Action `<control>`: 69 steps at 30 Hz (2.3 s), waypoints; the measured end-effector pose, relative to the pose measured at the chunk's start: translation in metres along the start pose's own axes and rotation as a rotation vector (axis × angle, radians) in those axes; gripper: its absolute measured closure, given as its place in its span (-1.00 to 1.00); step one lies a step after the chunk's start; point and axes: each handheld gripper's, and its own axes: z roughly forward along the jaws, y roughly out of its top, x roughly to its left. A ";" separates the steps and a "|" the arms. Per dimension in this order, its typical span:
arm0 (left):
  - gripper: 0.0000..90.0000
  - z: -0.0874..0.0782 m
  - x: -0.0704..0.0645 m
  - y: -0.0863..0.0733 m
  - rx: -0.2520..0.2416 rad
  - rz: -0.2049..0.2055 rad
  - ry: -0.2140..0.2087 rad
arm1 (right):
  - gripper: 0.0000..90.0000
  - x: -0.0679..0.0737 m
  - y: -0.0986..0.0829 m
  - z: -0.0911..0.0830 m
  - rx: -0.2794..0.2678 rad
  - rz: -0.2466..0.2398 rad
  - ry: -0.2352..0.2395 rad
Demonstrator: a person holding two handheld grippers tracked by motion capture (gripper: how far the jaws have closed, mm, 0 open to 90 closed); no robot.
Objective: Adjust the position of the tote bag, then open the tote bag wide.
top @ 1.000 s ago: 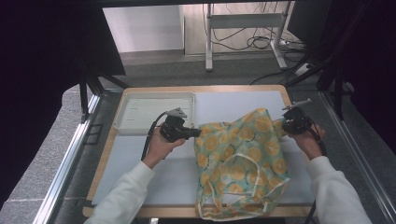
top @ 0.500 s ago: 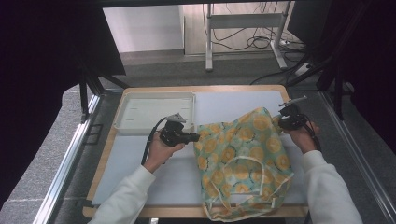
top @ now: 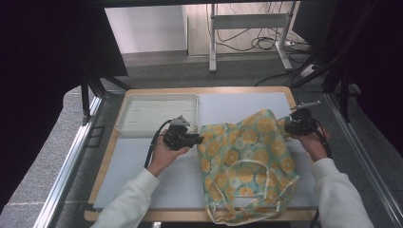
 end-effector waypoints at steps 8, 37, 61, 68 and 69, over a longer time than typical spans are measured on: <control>0.00 -0.010 -0.001 -0.003 -0.030 0.001 0.051 | 0.04 0.001 -0.023 -0.035 -0.091 0.034 -0.007; -0.23 -0.018 -0.032 -0.015 -0.026 0.040 0.015 | -0.13 0.043 -0.094 -0.108 -0.203 -0.009 0.145; -0.24 -0.029 -0.064 -0.011 -0.048 0.094 -0.036 | -0.19 0.084 -0.096 -0.119 -0.233 -0.093 0.214; -0.24 -0.029 -0.076 -0.010 -0.033 0.118 -0.065 | -0.19 0.094 -0.102 -0.114 -0.202 -0.119 0.223; -0.24 -0.028 -0.078 -0.010 -0.025 0.121 -0.069 | -0.19 0.095 -0.104 -0.113 -0.191 -0.120 0.229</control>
